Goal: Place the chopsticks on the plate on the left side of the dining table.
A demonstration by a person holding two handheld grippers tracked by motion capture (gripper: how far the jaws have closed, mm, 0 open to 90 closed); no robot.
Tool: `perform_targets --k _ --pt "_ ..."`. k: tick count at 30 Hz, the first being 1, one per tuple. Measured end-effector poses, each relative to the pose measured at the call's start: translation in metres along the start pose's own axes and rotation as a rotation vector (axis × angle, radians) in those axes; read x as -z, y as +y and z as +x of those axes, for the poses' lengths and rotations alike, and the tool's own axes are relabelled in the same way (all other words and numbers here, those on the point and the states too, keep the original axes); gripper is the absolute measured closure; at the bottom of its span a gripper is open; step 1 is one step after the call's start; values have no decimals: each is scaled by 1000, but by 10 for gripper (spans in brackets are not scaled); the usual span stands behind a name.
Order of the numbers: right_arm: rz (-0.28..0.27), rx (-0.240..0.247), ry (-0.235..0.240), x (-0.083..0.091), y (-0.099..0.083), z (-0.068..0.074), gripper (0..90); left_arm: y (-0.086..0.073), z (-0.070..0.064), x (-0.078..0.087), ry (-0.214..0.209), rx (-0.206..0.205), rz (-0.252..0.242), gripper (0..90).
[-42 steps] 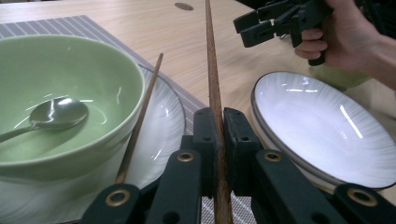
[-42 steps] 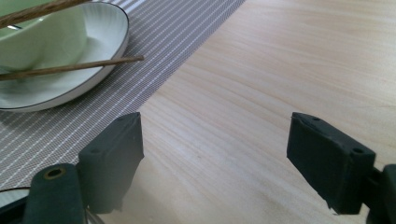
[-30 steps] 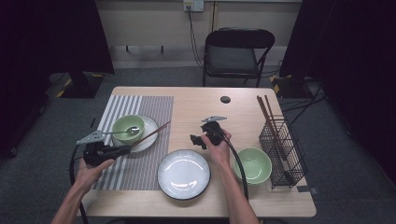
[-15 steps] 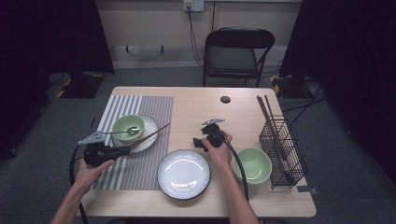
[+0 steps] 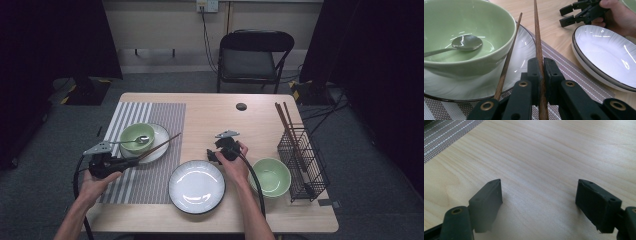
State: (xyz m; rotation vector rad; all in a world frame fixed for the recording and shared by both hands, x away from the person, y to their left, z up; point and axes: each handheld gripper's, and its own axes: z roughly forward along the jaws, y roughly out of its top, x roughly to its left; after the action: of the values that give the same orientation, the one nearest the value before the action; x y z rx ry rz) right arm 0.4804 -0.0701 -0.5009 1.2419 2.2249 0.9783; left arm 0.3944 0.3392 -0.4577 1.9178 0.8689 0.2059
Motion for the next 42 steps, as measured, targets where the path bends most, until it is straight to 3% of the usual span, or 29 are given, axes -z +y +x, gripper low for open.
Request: perform_targets --k 19,42 --pt "0 1 1 0 0 0 208 -3 9 -16 27 1 43 842" --pt "0 1 1 0 0 0 208 -6 11 -23 72 -5 69 834"
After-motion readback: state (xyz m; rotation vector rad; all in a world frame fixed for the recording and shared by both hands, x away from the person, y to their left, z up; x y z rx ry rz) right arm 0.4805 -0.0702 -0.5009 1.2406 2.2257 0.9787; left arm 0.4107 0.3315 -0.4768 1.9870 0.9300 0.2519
